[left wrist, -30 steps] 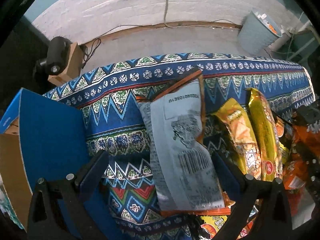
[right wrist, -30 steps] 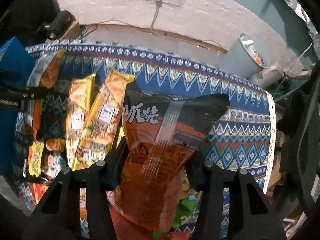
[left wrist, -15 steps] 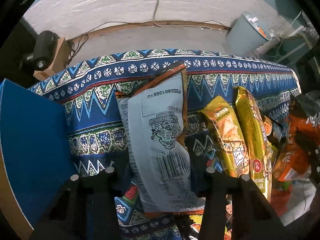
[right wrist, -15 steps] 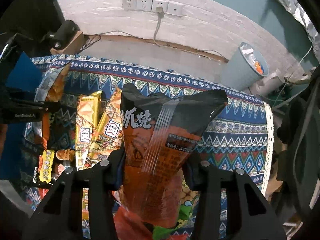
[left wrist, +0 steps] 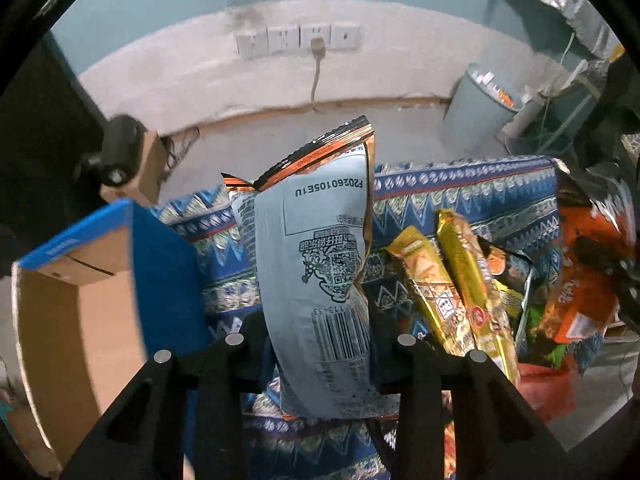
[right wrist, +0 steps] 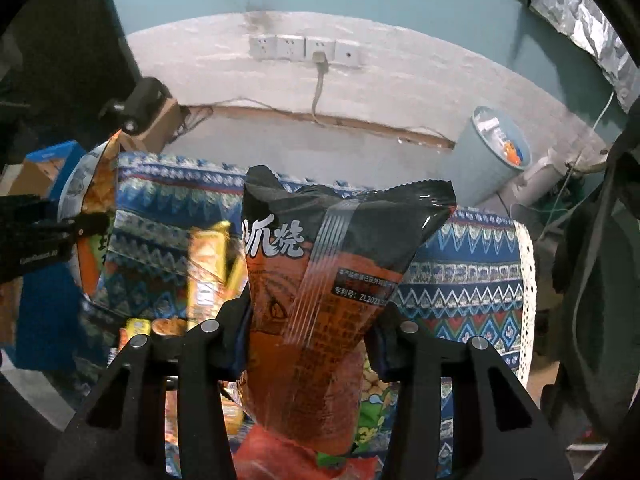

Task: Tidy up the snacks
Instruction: 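Close the left tool on the white bag while the right tool grips the orange bag, then carry both bags over the cardboard box with both tools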

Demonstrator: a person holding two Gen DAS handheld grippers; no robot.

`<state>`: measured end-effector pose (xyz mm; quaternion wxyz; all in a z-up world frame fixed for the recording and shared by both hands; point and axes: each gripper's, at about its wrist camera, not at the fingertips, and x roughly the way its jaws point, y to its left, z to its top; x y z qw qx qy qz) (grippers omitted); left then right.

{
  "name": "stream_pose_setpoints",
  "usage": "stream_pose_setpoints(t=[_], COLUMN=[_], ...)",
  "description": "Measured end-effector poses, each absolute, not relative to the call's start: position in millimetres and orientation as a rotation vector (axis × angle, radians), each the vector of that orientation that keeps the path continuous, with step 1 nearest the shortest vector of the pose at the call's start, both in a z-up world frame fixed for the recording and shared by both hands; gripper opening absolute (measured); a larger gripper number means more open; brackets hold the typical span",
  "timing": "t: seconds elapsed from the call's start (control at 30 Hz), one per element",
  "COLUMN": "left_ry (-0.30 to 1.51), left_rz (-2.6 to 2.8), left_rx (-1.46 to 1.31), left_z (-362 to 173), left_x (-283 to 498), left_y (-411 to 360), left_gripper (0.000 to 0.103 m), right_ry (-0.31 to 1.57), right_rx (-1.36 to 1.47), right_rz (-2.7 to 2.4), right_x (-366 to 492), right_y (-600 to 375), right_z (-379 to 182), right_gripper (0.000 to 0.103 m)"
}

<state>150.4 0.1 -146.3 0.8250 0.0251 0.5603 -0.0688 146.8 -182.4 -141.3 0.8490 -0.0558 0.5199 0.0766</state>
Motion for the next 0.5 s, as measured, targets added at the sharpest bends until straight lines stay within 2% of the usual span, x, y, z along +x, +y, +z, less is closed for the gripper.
stream_pose_setpoints(t=[0.5], left_ry=[1.007], left_rz=[-0.099], left_rx=[0.09], left_z=[-54.9], left_x=[73.0], left_y=[42.7], left_gripper=[0.036], right_ry=[0.982], right_rx=[-0.11], right_rz=[0.303], right_x=[122.5], right_y=[-121.1], right_z=[-80.7], right_gripper=[0.045])
